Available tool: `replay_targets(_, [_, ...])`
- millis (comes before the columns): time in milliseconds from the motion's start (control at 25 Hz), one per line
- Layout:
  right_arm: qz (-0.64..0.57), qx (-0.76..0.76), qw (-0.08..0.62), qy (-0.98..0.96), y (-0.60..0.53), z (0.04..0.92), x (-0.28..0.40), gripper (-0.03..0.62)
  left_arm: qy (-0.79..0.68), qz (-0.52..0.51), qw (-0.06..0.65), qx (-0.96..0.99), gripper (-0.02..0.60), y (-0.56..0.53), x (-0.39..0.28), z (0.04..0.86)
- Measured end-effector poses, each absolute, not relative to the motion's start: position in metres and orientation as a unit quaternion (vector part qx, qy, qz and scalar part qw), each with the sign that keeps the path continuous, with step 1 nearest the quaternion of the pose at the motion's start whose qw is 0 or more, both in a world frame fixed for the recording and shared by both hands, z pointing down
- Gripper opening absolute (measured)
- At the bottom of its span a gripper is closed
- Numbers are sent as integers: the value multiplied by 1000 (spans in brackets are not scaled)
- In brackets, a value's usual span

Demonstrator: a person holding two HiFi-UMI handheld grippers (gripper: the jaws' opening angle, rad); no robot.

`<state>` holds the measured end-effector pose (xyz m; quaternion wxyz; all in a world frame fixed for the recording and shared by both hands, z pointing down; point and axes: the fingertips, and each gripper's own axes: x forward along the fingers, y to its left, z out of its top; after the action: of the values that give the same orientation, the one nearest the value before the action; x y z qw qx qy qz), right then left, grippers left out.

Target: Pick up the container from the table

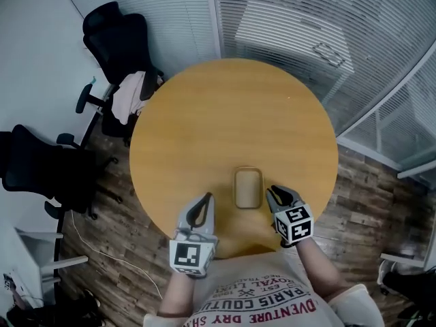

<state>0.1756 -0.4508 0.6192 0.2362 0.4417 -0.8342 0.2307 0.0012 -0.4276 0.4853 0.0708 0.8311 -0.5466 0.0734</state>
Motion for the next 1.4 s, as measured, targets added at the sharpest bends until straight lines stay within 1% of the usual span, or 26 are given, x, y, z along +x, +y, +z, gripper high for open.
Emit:
replay_targets(40, [243, 441, 248, -828, -454, 631, 174, 101, -545, 74, 71, 832, 6, -432, -2, 488])
replay_targets(80, [252, 442, 259, -821, -458, 642, 173, 114, -542, 75, 72, 834, 6, -436, -6, 491])
replay_targets(200, [273, 454, 294, -796, -471, 674, 170, 115, -540, 77, 76, 835, 6, -450, -18, 501])
replay_targets(440, [350, 460, 361, -732, -479, 734, 166, 115, -552, 84, 108, 822, 6, -462, -35, 527])
replay_targets(560, [381, 469, 374, -704, -481, 754, 168, 115, -551, 91, 121, 821, 6, -465, -36, 537])
replay_targets(680, [412, 473, 373, -684, -484, 766, 167, 105, -547, 97, 122, 822, 6, -470, -37, 541])
replay_targets(840, [411, 473, 390, -675, -487, 779, 166, 92, -541, 101, 123, 826, 6, -477, -33, 542])
replay_targets(880, [410, 475, 392, -673, -488, 781, 167, 77, -539, 104, 123, 827, 6, -478, -32, 544])
replay_targets(960, [406, 480, 397, -669, -490, 785, 168, 23, -538, 107, 124, 827, 6, -480, -31, 545])
replay_targets(1040, [397, 481, 406, -668, -492, 787, 169, 5, -538, 110, 125, 826, 6, -481, -32, 547])
replay_targets(1400, [405, 479, 397, -670, -494, 776, 168, 5, -539, 114, 129, 824, 6, -485, -34, 548])
